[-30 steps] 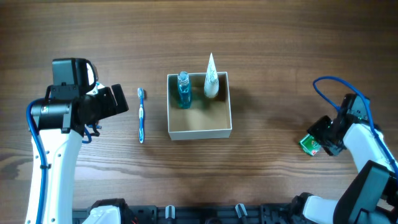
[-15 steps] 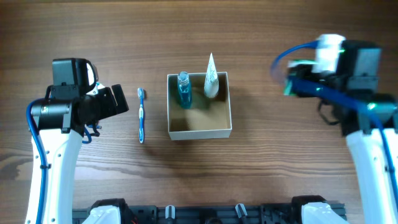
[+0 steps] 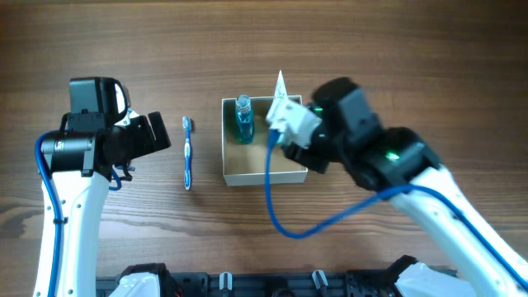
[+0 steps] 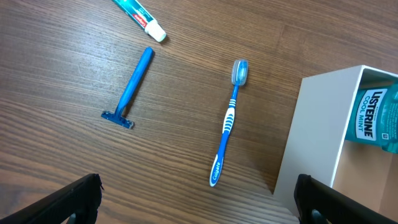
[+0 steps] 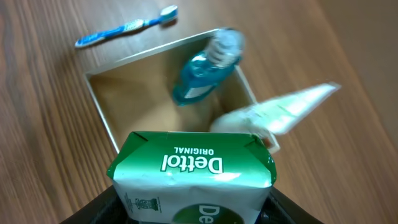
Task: Pack container
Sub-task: 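Carry the soap into the box and release it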
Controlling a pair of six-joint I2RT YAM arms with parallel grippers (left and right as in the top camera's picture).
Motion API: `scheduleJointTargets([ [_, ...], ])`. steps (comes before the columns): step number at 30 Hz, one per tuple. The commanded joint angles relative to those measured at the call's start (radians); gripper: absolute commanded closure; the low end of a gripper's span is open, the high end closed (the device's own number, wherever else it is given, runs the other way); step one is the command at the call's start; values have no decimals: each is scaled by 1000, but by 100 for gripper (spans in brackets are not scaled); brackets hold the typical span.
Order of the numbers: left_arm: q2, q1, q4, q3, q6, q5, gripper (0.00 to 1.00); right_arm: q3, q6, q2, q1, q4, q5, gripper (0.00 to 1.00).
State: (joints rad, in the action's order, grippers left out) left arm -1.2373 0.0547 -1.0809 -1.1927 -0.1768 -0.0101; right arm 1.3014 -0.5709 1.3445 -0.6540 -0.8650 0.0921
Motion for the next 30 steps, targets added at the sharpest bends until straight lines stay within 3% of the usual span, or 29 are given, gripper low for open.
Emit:
scheduleJointTargets([
  [1, -3, 7, 0, -18, 13, 13, 0, 11, -38, 99, -34, 36, -41, 96],
  [9, -3, 7, 0, -18, 13, 13, 0, 11, -29, 224, -39, 89, -40, 92],
  [12, -3, 7, 0, -18, 13, 13, 0, 11, -27, 253, -39, 90, -38, 70],
  [14, -3, 7, 0, -18, 13, 13, 0, 11, -28, 268, -39, 87, -16, 61],
  [18, -3, 7, -1, -18, 13, 13, 0, 11, -25, 277, -39, 86, 29, 56],
  [21, -3, 7, -1, -18, 13, 13, 0, 11, 3, 277, -39, 89, 43, 37],
  [30, -3, 7, -1, -18, 12, 13, 0, 11, 86, 177, -39, 87, 38, 29],
])
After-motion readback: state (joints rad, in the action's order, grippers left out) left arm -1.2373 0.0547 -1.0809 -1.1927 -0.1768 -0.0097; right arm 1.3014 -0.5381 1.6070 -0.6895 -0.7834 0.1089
